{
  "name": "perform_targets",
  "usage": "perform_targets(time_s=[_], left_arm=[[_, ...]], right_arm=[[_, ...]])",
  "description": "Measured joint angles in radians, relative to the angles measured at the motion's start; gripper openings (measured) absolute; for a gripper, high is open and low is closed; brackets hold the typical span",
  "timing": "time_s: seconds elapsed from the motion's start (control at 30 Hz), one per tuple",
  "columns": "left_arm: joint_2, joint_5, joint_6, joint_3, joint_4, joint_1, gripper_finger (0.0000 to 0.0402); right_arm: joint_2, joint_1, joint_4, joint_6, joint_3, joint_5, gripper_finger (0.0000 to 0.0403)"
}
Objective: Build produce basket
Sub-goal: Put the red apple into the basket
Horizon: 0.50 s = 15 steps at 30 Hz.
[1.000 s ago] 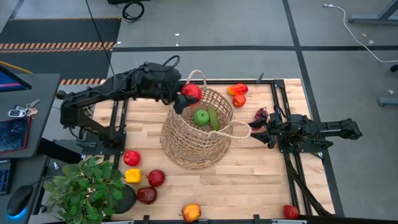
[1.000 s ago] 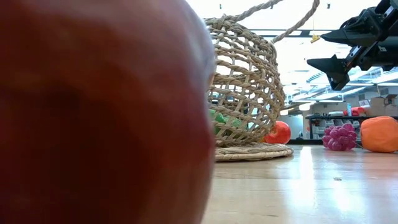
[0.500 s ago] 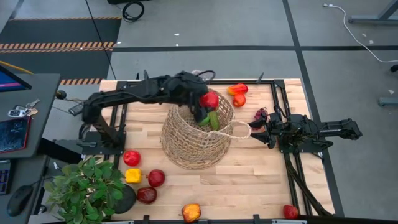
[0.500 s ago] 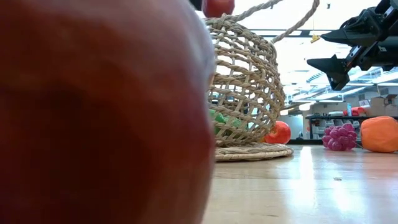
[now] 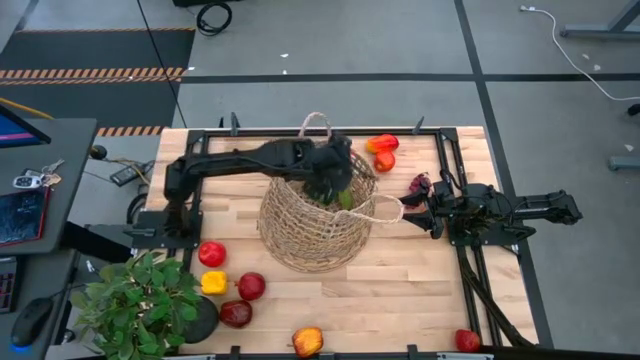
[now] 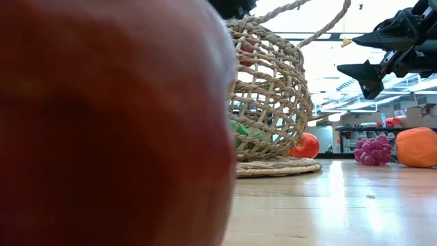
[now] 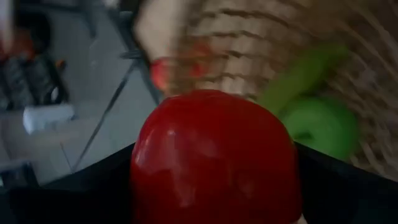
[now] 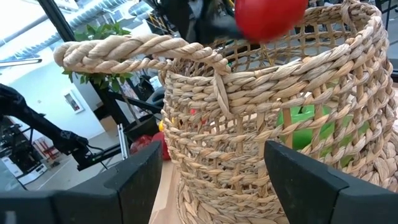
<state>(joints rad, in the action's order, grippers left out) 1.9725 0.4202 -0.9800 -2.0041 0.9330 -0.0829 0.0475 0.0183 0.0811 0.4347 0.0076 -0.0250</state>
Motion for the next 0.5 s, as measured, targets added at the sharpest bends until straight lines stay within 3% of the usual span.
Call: perform_targets(time_s=[0.37, 0.5], left_arm=[[0.064, 0.037, -0.215, 0.001, 0.064, 0.049, 0.0353], [0.083, 0.033, -0.193, 0.001, 0.085, 0.049, 0.0353]], right_arm=[[0.000, 0.000, 0.013, 0.000, 0.000, 0.000, 0.0284], [0.002, 0.000, 0.024, 0.000, 0.000, 0.000, 0.0284]])
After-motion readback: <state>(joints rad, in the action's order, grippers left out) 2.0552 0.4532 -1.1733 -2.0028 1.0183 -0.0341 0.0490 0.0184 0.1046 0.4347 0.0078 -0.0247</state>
